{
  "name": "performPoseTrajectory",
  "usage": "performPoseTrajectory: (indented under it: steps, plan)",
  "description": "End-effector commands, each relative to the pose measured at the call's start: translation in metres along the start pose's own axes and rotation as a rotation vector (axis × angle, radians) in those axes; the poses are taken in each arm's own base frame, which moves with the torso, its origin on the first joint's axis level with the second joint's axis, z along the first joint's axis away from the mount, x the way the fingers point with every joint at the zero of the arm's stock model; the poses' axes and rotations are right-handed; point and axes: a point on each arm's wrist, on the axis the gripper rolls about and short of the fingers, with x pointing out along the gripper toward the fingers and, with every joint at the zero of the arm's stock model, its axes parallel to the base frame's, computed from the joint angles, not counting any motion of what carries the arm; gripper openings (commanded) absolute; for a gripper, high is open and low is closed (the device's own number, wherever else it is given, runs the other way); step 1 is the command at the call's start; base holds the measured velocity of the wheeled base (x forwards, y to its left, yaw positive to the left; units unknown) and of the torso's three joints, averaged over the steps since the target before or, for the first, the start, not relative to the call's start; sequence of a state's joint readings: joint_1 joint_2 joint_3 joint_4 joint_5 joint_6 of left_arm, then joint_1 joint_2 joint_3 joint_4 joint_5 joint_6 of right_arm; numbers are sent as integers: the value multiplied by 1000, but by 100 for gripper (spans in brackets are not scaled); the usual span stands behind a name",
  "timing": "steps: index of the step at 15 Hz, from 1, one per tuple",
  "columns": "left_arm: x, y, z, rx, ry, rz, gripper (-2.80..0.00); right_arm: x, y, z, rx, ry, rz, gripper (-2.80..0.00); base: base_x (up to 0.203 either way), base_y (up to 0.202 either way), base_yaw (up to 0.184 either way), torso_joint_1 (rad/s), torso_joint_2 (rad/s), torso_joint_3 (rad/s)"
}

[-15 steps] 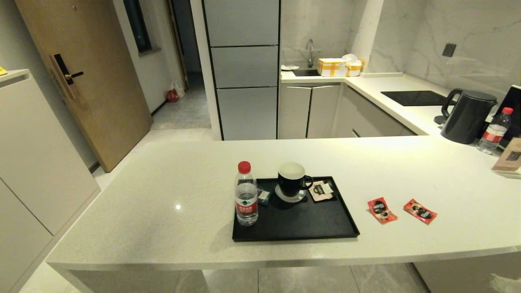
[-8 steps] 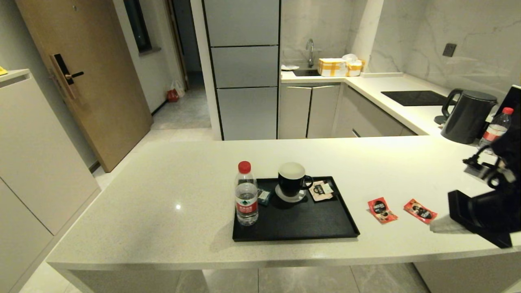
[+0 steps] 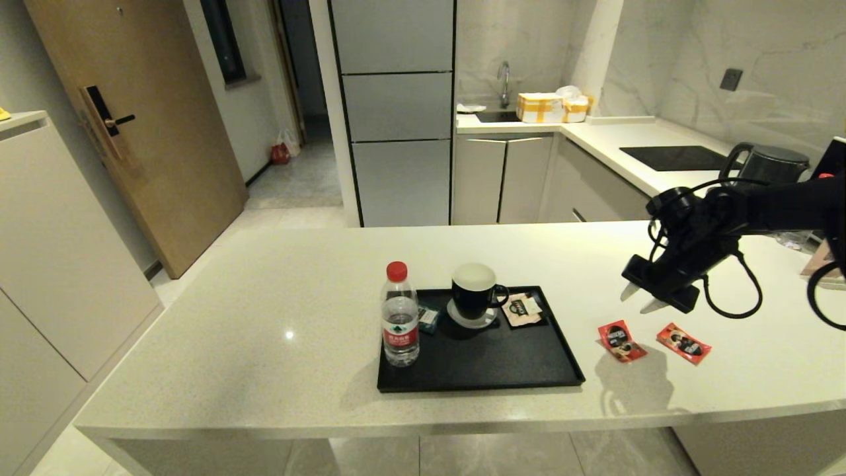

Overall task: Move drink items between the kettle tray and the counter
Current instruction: Return the tea bag to its original position

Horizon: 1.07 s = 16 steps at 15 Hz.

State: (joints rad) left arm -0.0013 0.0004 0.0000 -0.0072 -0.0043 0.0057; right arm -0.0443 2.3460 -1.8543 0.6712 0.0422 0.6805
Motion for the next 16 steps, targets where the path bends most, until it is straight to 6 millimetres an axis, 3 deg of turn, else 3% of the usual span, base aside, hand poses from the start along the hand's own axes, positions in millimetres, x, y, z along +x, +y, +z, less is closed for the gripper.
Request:
performPoseTrajectory:
  steps: [1, 3, 8, 16]
  plan:
    - [0, 0, 0, 0, -1, -1, -280, 68, -5, 0, 31, 52, -97, 0, 0, 0, 0, 0, 0, 0]
    - [0, 0, 0, 0, -1, -1, -280, 75, -2, -3, 20, 52, -107, 0, 0, 0, 0, 0, 0, 0]
    - [0, 0, 0, 0, -1, -1, -280, 69, 16, -17, -39, 26, -122, 0, 0, 0, 0, 0, 0, 0]
    - [0, 0, 0, 0, 0, -1, -280, 63, 7, -24, -39, 32, -263, 0, 0, 0, 0, 0, 0, 0]
